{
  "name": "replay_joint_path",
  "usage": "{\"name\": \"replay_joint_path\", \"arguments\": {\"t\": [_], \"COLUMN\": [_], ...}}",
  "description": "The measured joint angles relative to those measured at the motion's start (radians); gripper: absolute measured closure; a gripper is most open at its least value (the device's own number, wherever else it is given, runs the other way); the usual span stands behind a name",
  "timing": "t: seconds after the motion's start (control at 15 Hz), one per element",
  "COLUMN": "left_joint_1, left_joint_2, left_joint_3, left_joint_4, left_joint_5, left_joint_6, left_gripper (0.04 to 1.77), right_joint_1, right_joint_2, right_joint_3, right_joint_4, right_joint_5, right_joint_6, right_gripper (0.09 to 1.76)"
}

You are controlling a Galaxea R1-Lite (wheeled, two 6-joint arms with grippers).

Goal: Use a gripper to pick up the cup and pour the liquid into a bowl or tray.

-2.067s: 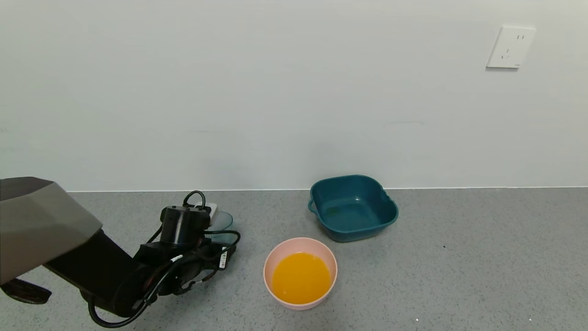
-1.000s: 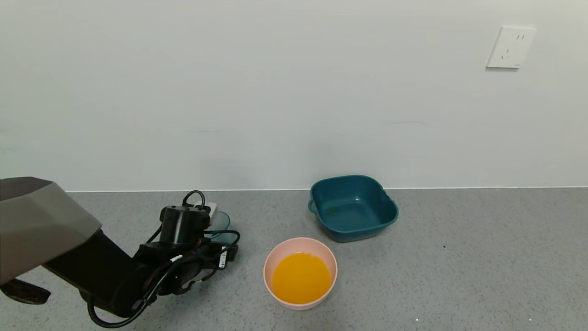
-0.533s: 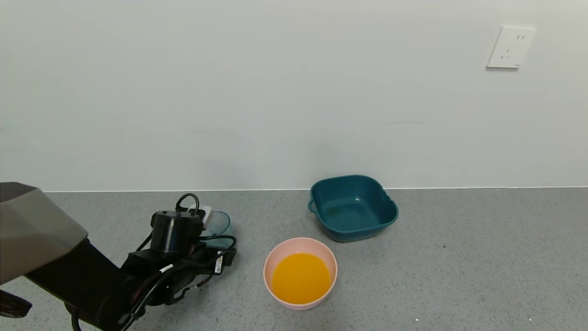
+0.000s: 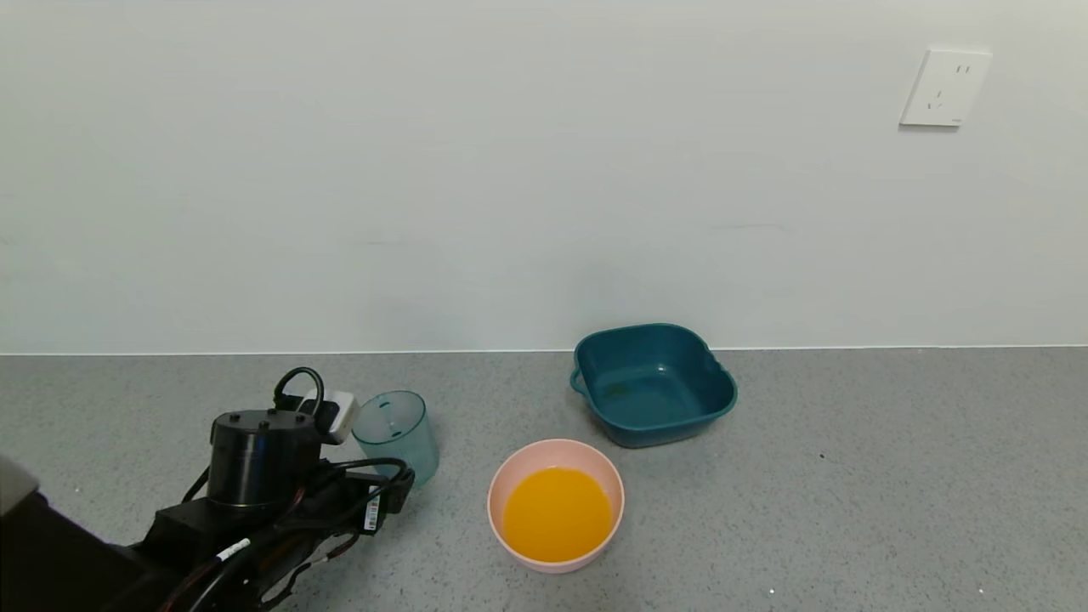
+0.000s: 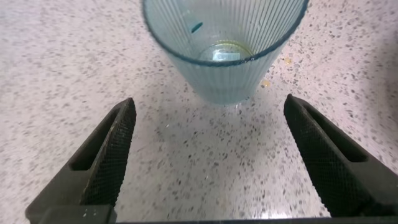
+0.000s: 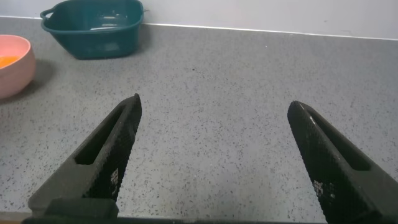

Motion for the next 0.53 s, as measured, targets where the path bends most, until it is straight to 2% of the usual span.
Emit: {"name": "replay_joint_path", "arguments": {"t": [0.13, 0.27, 0.53], "left_joint_1": [0.0, 0.0, 0.0], "left_joint_2": [-0.061, -0.129, -0.307], "left_joint_3": [0.02, 0.027, 0.006], "left_joint_4": [0.008, 0.07, 0.307], "left_joint_5": [0.001, 0.001, -0.003], "left_joint_6": [0.003, 0.008, 0.011], "left_gripper": [0.11, 0.1, 0.1], "right_joint_1": [0.0, 0.0, 0.0], "right_joint_2": [0.0, 0.0, 0.0], "right_joint_3": [0.0, 0.0, 0.0], "right_joint_4": [0.0, 0.0, 0.0], "right_joint_5": [0.0, 0.0, 0.0], "right_joint_6": [0.0, 0.0, 0.0], "right_gripper": [0.14, 0.14, 0.14]}}
